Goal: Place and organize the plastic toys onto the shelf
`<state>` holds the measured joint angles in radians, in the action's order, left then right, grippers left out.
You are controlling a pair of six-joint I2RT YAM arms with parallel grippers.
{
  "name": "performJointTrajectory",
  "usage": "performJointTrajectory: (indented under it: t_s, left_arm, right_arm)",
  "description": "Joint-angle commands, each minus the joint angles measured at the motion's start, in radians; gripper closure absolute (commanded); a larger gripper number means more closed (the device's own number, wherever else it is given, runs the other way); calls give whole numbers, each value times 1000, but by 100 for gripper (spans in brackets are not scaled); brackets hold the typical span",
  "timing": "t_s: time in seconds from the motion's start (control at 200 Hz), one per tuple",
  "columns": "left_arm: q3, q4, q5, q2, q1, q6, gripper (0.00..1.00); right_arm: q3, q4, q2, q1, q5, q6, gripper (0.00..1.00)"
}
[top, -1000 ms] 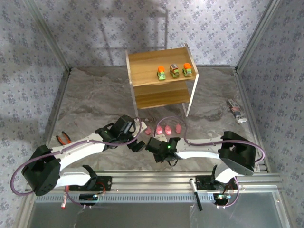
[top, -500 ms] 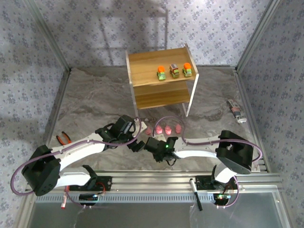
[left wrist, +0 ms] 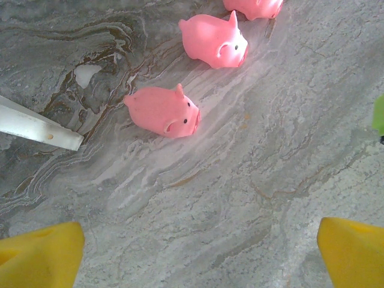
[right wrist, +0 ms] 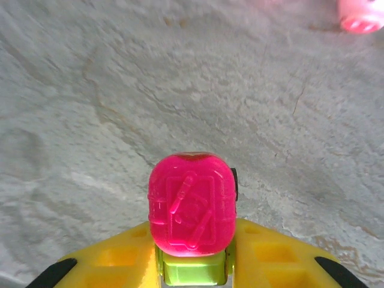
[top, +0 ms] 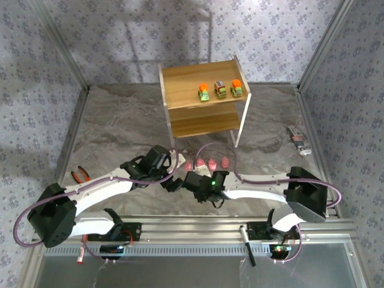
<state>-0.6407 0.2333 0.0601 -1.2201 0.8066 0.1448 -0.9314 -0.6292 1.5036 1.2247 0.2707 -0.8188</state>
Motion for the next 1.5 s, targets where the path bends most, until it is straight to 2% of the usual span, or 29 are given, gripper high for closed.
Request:
performJointTrajectory:
  t_s: [0.0,0.3,0.395,0.54,0.789,1.164,1.334,1.499]
  left_arm:
    - [-22,9,23,7,-1,5,0]
    - [-17,11,28,11,17,18,0]
    - [-16,20,26,7,58,45,0]
    - [-7,14,-24,2,137,76,0]
    - [-8,-1,-59,15,148,78,0]
    - [10,-97,-239,52,131,90,0]
    - [19,-115,-252,69,106,85,0]
    - [16,-106,-219,74,87,61,0]
  right_arm:
    - [-73,-119,-52,11,61,-2,69]
    - [-224,-280,-172,2,128,19,69]
    - [-303,-328,-194,-9,149,40,69]
    - [-419,-398,-204,-39,173,75,70]
    - [-648,-480,-181,-111,199,166,70]
    - [-1039,-519,30,-169,208,310,70]
    - [-1223,-551,146,-190,218,355,70]
    - [-1347,-560,240,-230,203,380,70]
